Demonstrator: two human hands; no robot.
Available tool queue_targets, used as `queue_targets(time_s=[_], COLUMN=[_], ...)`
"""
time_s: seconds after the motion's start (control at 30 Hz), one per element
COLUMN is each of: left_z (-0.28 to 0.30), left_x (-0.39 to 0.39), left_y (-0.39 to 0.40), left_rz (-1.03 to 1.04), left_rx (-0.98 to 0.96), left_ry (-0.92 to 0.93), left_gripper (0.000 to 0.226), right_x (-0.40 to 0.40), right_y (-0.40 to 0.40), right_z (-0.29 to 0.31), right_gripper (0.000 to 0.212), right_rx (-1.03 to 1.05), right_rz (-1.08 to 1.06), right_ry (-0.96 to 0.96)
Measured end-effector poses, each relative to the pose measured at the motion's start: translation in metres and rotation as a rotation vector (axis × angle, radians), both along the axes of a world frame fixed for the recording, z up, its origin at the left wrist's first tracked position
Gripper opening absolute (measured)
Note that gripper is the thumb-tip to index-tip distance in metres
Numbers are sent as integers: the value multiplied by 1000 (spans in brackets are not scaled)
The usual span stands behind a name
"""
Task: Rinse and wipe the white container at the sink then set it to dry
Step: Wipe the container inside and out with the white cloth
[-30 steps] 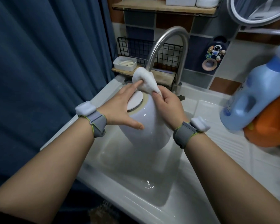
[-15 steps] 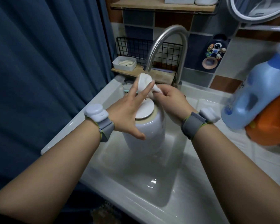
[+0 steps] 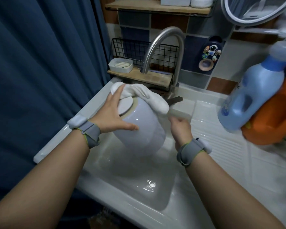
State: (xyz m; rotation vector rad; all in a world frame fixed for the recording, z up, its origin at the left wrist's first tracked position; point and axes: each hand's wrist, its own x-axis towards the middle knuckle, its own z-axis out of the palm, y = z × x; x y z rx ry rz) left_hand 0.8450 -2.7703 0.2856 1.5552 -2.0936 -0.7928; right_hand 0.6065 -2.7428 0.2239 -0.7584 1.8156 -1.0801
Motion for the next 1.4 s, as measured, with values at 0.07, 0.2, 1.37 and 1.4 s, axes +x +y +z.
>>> queue_targets(time_s=[0.07,0.2,1.37,1.4], left_z=[1,9,40,41], left_x=[2,-9,-6,-7], left_y=[-1,-1,21,25], left_rz=[49,-8,531,434], left_rx=[2,-27,-770,-810], left_ry=[20,-39,643,602], left_gripper=[152,152,15,24], right_x=[12,32,51,51], right_y=[7,9,16,16], right_z=[-12,-12,-56,-57], right_gripper=[28,42,34,34], right_rx=[123,272,123,120], right_rz=[55,126,94,87], right_ry=[-201,-626,-1239,-1235])
